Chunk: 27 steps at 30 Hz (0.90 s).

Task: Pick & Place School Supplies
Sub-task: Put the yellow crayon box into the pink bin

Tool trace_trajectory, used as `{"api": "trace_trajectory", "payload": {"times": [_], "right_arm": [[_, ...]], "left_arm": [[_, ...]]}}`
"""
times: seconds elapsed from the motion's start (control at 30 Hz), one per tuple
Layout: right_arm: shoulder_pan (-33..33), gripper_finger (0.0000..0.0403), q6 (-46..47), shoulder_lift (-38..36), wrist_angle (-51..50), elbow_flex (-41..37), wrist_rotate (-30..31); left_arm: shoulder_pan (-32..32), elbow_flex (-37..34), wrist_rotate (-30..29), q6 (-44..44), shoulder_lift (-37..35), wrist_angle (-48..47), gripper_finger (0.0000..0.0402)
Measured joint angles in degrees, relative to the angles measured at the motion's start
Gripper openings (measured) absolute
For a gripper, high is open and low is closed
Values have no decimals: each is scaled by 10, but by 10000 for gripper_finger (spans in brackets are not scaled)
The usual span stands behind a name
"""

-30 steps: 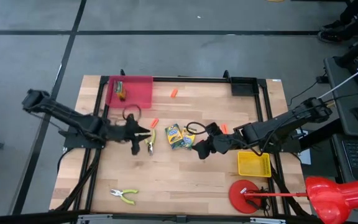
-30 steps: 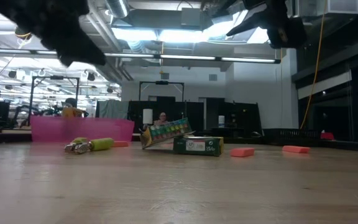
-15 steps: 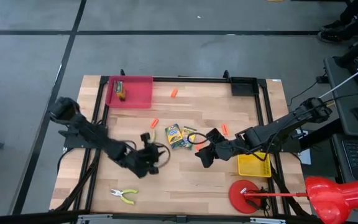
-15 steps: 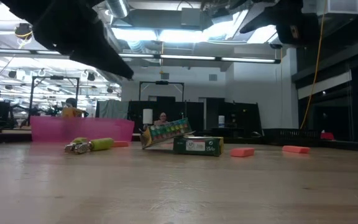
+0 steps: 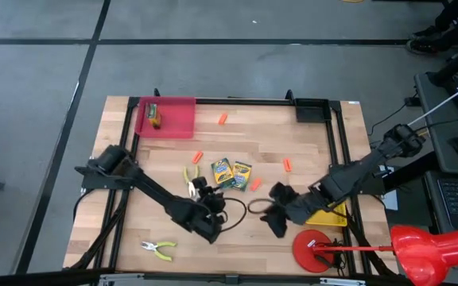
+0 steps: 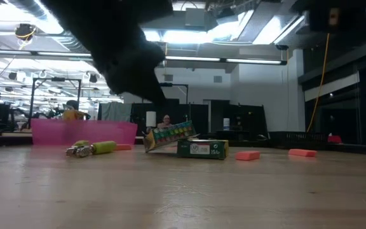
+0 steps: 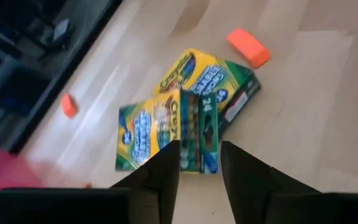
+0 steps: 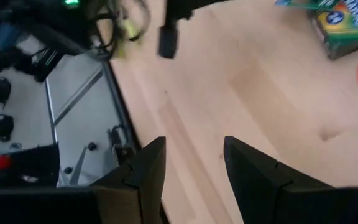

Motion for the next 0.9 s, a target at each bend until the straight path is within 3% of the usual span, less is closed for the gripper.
{"api": "trace_trajectory", "payload": {"times": [0.17,0.43,0.67,0.9], "right_arm": [[64,167,29,-22,-32,0,55],[159,167,111,-34,-54,0,163],[208,167,165,-34,-53,0,237],[236,167,201,-34,-51,0,271]], "left_arm": [[-6,9,0,-17,27,26,127],[-2,9,-4,59,54,69,119],[14,9,-7,74,55,65,109],[39,9,21,134,80,120,98]]}}
